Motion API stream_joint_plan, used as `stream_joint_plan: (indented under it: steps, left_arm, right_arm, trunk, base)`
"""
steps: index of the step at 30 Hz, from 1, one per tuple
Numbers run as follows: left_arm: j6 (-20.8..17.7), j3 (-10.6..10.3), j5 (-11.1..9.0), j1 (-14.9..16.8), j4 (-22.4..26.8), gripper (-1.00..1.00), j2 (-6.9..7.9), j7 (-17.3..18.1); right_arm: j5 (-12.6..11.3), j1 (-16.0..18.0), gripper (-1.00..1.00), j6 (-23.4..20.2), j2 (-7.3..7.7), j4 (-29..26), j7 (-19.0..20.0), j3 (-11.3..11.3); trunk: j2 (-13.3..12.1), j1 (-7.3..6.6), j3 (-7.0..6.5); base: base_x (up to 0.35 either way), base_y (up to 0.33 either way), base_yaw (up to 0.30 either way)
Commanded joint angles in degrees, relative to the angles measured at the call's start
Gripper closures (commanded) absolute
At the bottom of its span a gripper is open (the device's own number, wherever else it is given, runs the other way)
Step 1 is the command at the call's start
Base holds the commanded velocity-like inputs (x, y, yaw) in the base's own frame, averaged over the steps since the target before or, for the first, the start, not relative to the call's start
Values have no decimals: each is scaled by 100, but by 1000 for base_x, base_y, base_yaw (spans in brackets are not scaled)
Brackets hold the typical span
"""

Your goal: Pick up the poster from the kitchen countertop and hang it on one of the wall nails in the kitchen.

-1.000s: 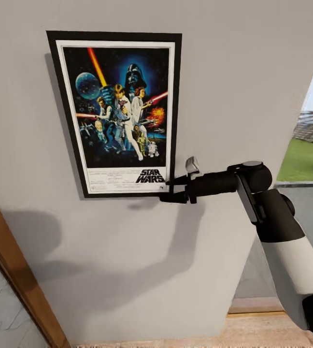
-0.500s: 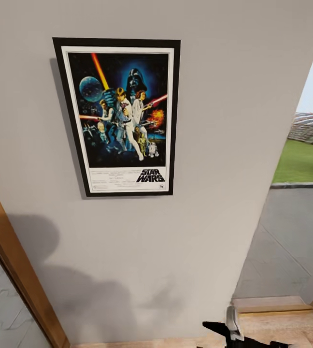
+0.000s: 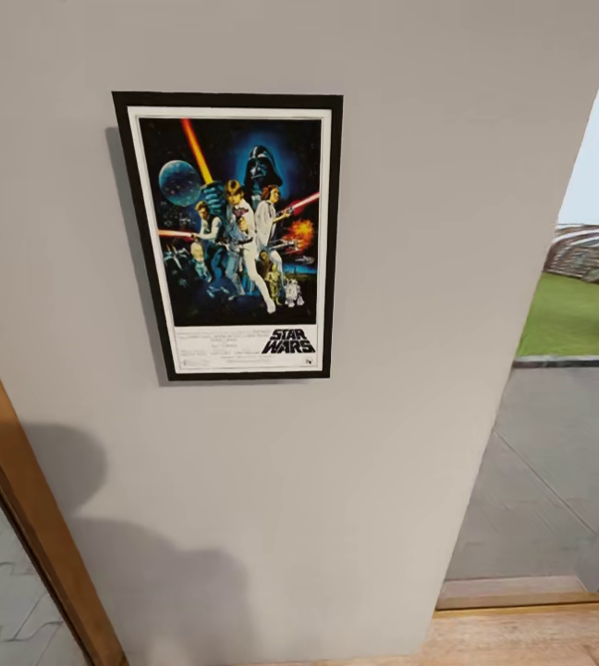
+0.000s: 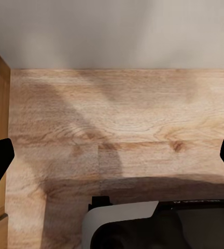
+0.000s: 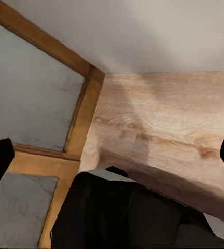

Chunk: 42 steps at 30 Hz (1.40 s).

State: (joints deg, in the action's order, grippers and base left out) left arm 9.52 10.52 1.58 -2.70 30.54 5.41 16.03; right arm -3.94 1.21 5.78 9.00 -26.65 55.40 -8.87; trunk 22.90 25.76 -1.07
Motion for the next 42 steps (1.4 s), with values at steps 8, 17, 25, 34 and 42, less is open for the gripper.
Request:
stream_joint_plan:
  steps: [8, 17, 25, 34, 42]
  left_arm:
    - [-1, 18, 26, -2, -3, -100, -5, 40]
    - [-2, 20, 27, -2, -4, -100, -5, 35]
    - [-3, 14, 27, -2, -17, -100, -5, 32]
    - [-3, 19, 27, -2, -21, -100, -5, 32]
    - [-3, -10, 35, -2, -22, -100, -10, 39]
  right_arm:
    - [-21, 9, -100, 68, -161, 146, -1710, 21]
    - [-7, 19, -100, 79, -308, 159, -2468, 32]
    - [-9, 19, -100, 81, -319, 160, -2519, 33]
    - [1, 19, -100, 81, -315, 242, -2514, 53]
    - [-1, 19, -100, 123, -263, 1314, -2849, 19]
  trunk:
    - [2, 2, -76]
    - [2, 2, -162]
    - [2, 2, -238]
    - [2, 2, -314]
    - [2, 2, -328]
  base:
    - [0, 0, 0]
    - [0, 0, 0]
    - [0, 0, 0]
    - [0, 0, 3]
    - [0, 0, 3]
